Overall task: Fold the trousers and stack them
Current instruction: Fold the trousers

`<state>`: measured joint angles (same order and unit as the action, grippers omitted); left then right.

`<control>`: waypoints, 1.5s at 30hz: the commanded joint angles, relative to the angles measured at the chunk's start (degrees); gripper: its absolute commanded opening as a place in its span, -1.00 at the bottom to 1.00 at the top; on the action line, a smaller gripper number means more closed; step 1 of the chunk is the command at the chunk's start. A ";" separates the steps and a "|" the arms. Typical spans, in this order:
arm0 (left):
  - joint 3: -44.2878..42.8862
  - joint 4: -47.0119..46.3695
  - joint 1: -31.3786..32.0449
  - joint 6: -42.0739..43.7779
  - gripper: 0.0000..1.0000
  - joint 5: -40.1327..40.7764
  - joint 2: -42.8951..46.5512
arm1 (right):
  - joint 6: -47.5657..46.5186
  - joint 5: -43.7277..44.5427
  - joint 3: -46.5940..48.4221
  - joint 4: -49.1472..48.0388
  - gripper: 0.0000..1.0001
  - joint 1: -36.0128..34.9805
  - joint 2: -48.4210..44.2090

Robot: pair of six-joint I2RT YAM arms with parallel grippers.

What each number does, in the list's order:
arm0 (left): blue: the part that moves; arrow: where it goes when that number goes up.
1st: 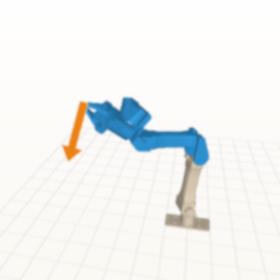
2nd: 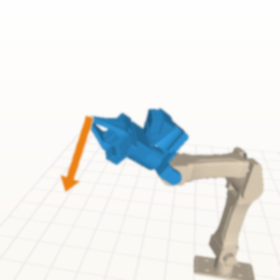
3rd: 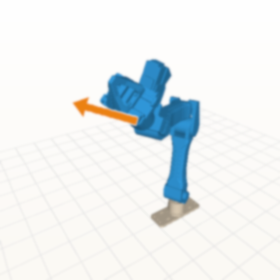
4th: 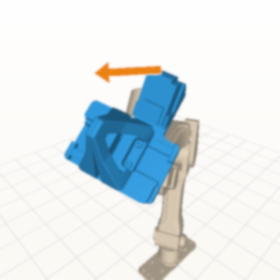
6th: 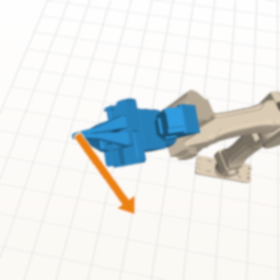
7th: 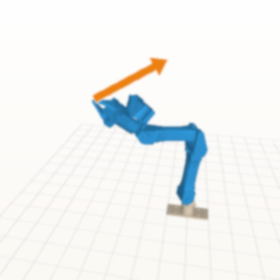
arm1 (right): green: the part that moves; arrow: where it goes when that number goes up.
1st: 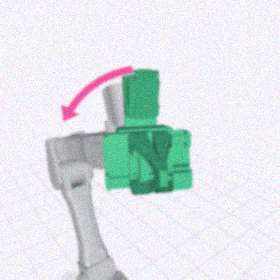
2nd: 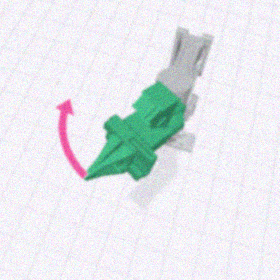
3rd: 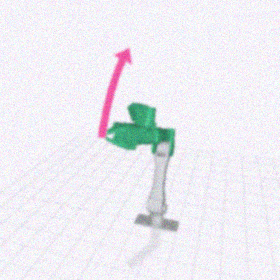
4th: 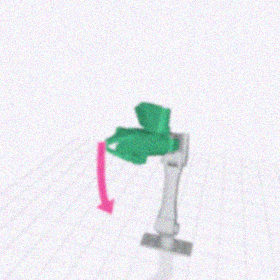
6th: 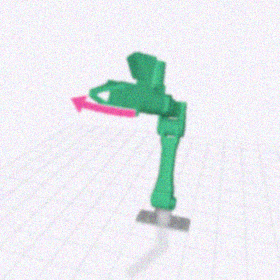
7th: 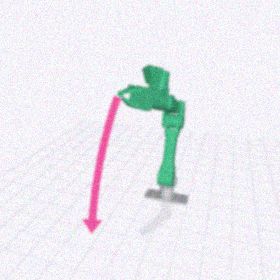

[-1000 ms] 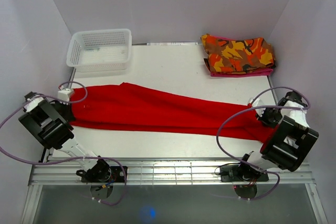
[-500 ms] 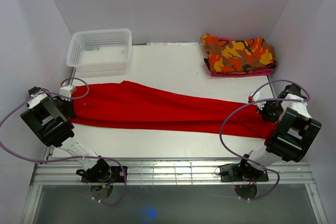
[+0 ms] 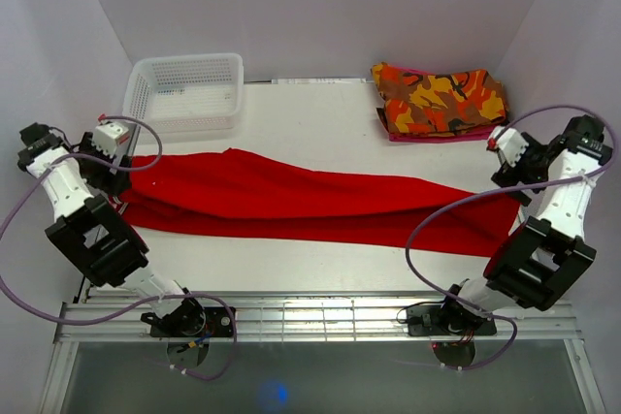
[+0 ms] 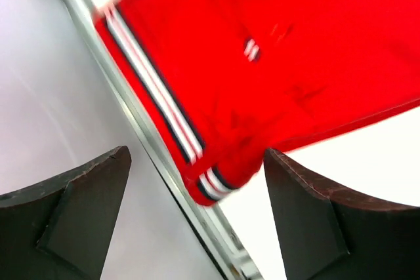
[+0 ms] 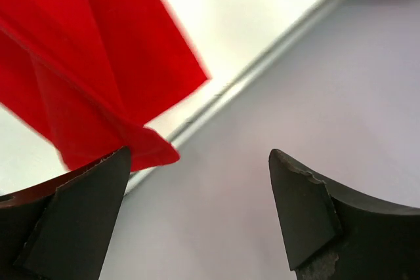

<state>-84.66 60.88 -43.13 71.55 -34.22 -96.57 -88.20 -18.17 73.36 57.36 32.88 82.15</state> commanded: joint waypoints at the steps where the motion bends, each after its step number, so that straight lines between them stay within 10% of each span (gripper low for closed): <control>1: -0.69 4.87 7.86 -1.65 0.87 -6.04 5.52 | 9.59 -5.46 9.06 7.40 0.81 0.25 2.92; 7: 10.39 -6.29 18.77 -15.54 0.86 -6.65 6.14 | 15.08 -8.19 19.27 16.10 1.00 -0.01 12.06; 25: 26.31 -16.85 20.72 -17.67 0.61 13.21 -2.74 | 30.99 1.47 -6.64 -0.67 0.19 -2.38 6.01; 35: 20.42 -14.13 20.81 -18.38 0.60 13.38 -6.17 | 17.37 -2.92 -16.76 13.37 -0.24 -7.21 -0.58; 38: 19.01 -13.25 20.99 -18.37 0.60 13.65 -7.22 | 14.82 -2.83 -18.26 15.49 -0.08 -7.83 -2.16; 42: 18.22 -12.89 21.51 -18.73 0.60 13.74 -7.49 | 11.04 -3.62 -16.15 17.61 0.61 -8.10 -5.50; 45: 18.57 -12.72 22.13 -18.73 0.61 14.00 -7.40 | 9.80 -4.67 -13.34 17.35 0.68 -8.28 -8.67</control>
<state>-66.30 49.32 -21.30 52.42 -24.03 -102.37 -74.83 -20.18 56.14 71.92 24.93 77.03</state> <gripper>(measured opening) 0.802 0.837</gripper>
